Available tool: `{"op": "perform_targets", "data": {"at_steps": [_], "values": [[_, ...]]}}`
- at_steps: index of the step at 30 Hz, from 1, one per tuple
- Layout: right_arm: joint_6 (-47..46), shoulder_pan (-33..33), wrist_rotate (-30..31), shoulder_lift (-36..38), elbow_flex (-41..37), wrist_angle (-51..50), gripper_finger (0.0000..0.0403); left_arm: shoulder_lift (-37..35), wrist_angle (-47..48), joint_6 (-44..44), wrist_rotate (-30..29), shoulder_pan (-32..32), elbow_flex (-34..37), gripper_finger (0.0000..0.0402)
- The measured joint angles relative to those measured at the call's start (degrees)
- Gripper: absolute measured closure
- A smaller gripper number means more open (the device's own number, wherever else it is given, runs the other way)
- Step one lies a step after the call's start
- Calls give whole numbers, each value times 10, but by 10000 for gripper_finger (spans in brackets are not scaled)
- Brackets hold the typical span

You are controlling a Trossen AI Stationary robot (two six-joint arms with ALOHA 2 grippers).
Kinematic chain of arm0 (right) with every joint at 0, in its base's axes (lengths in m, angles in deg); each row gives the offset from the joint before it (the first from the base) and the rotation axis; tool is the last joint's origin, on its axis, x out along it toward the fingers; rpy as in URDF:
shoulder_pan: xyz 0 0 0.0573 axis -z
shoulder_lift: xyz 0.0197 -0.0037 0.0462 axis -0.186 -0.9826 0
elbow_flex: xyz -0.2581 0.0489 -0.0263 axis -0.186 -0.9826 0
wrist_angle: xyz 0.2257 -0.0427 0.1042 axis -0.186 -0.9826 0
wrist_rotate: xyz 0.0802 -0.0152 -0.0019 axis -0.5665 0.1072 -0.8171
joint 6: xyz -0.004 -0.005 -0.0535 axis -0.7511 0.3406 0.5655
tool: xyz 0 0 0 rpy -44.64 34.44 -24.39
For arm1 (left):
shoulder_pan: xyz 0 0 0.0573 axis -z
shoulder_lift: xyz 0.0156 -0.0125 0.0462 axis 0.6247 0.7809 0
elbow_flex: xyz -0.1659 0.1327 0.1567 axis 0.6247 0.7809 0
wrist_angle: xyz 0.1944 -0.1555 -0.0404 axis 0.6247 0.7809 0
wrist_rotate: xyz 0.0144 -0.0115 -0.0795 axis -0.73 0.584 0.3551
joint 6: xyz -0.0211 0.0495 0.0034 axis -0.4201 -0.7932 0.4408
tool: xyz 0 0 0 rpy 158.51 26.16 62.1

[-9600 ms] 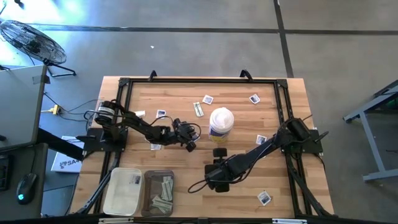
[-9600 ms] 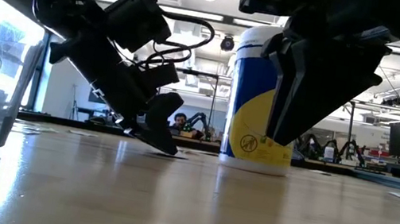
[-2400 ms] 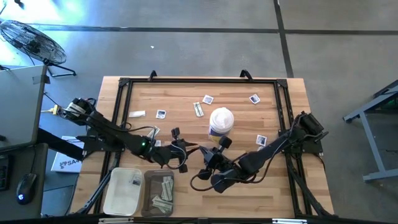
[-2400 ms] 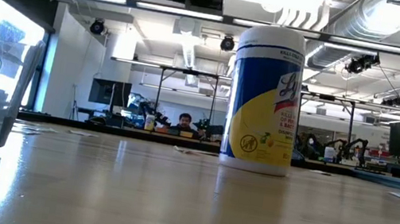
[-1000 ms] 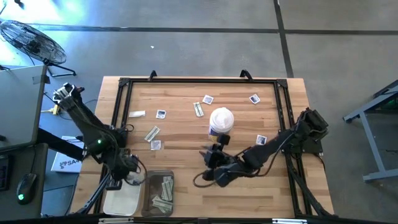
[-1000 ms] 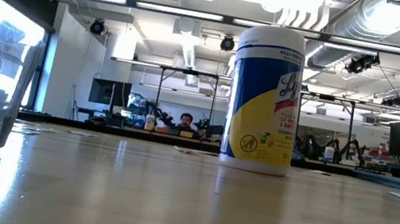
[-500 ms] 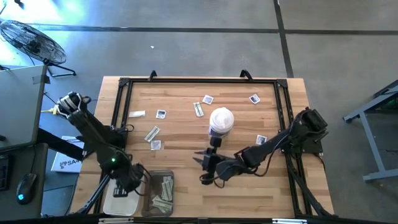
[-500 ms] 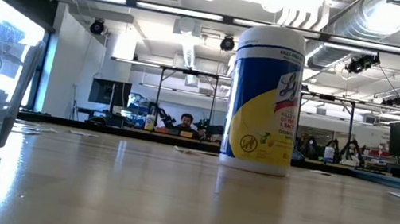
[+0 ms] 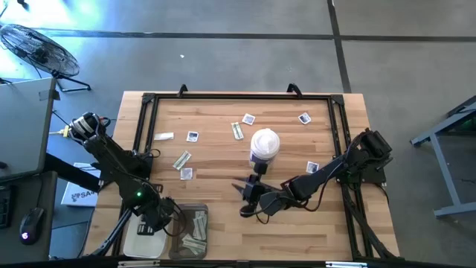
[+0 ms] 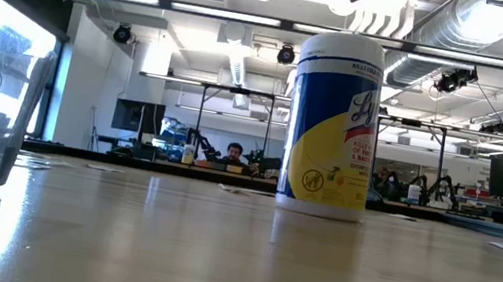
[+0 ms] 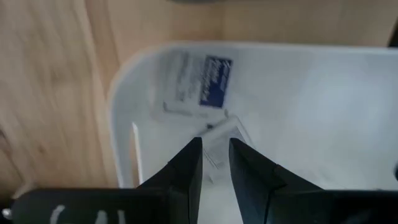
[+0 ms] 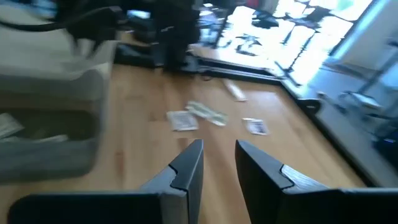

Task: Pick & Place First Aid Supplies
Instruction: Put the alcohol pad into the white bin

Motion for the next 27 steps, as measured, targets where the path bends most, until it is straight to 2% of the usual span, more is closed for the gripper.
{"op": "perform_targets", "data": {"at_steps": [3, 5, 7, 10, 15, 20, 22, 24, 27], "values": [[0, -4, 63, 0, 0, 0, 315, 0, 6, 17, 32, -15, -19, 323], [-1, -11, 110, 0, 0, -2, 315, 0, 26, 44, 32, -22, -42, 324], [5, -22, 140, 5, 0, -17, 315, 0, 40, 45, 17, -25, -70, 324], [-24, -38, 153, 29, 0, -73, 316, 0, 64, -2, -35, -23, -117, 324], [-169, -68, 136, 85, 0, -253, 316, 0, 72, -127, -207, -23, -183, 324], [-358, -88, 99, 137, 0, -460, 316, 0, 37, -234, -449, -23, -198, 324], [-431, -92, 73, 150, 0, -510, 316, 0, 24, -257, -533, -24, -198, 324], [-485, -94, 41, 155, 0, -555, 316, 0, 13, -271, -591, -24, -198, 324], [-528, -96, -20, 152, 0, -626, 316, 0, 4, -275, -646, -24, -198, 324]]}}
